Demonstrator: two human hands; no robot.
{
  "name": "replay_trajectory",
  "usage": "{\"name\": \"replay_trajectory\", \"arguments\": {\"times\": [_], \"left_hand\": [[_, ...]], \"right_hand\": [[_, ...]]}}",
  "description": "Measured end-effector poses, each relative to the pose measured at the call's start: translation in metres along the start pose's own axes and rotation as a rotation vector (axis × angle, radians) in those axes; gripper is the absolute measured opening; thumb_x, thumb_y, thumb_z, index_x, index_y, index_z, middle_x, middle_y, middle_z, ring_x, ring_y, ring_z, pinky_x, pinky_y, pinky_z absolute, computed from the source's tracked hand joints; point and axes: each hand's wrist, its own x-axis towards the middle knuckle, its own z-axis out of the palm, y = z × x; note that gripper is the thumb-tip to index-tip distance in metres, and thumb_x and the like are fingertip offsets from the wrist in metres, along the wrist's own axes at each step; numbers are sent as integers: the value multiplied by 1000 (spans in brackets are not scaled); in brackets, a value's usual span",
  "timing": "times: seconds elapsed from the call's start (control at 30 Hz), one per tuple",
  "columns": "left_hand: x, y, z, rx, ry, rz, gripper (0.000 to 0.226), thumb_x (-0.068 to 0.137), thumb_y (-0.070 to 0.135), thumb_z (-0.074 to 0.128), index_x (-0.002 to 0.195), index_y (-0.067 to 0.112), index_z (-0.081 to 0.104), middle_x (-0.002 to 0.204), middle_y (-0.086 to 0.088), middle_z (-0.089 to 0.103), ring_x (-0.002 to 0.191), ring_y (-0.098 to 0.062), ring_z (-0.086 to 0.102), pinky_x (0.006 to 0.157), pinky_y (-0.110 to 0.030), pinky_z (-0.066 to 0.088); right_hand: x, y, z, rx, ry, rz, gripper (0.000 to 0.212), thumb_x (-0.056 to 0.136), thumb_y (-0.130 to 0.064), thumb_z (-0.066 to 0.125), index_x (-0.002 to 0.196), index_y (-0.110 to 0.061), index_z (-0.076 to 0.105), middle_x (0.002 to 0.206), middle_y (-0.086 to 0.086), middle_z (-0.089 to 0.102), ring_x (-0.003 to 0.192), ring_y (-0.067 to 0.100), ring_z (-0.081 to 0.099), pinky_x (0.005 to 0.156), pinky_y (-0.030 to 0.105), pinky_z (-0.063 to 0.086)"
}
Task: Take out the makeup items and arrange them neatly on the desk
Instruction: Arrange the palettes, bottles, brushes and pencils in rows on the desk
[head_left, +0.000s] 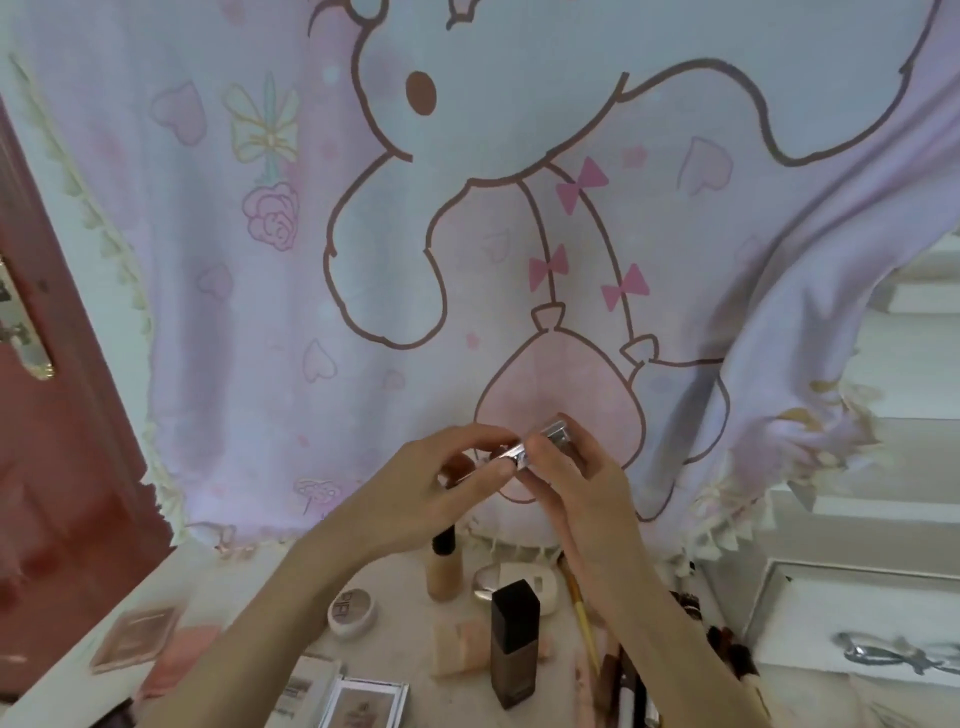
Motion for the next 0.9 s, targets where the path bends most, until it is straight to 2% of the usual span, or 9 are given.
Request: {"name": "replay_trajectory", "arguments": {"times": [0.07,0.13,0.33,0.43,0.6,0.7,0.77,0.83,0.9], "left_hand": [[-1,-1,-7,18,-20,22,38,85,54,39,119,46,54,112,16,63,100,-6,58,89,-26,46],[-6,0,-13,37,-41,43,38,89,51,36,123,47,52,114,13,64,104,-7,57,92,-28,45],[-28,4,-25,-16,-27,40,35,90,44,38,122,44,53,120,20,61,109,8,54,96,-15,40],[-40,6,-31,27,-69,40,34,92,43,38,124,46,50,118,15,64,108,-8,59,97,-26,43],[-64,1,-37,120,-153,69,33,90,49,33,121,60,39,110,-8,68,105,-32,59,93,-41,45],[-78,-5,-34,156,-174,64,32,95,44,34,112,70,37,103,-3,70,96,-22,62,88,-32,47],[-85,-9,-29,156,-193,37,34,97,40,35,114,69,38,97,3,70,84,-19,61,82,-27,46],[-90,-13,-22,149,-209,24,34,97,38,36,114,68,39,80,-3,65,64,-14,49,69,-22,42],[-93,-17,-17,151,-224,14,35,97,39,37,110,71,38,73,-3,55,59,-9,38,63,-23,36]], "right_hand": [[1,-1,8,22,0,-5,61,63,-38,76,110,-2,61,103,13,68,102,25,64,96,42,49],[-1,-2,15,72,-34,1,64,57,-41,75,105,-1,64,98,11,70,96,21,67,94,39,51],[-18,-8,30,11,-27,4,74,46,-49,74,104,-5,65,97,8,72,95,19,68,91,37,52],[-33,-6,38,59,-42,-7,72,48,-46,74,104,-2,64,98,10,71,94,20,68,88,33,53],[-57,11,45,150,-62,15,62,49,-40,74,97,-3,65,87,5,73,88,17,70,76,23,56],[-73,26,46,175,-73,31,60,53,-39,75,97,1,64,87,9,71,88,18,69,79,25,56],[-81,35,45,154,-61,43,61,56,-40,75,99,2,65,90,11,70,91,21,68,85,30,55],[-89,42,42,126,-48,57,61,58,-41,73,99,3,64,92,17,67,90,23,65,91,39,53],[-95,46,40,116,-50,55,58,64,-39,70,101,5,62,96,25,64,88,23,64,92,42,50]]}}
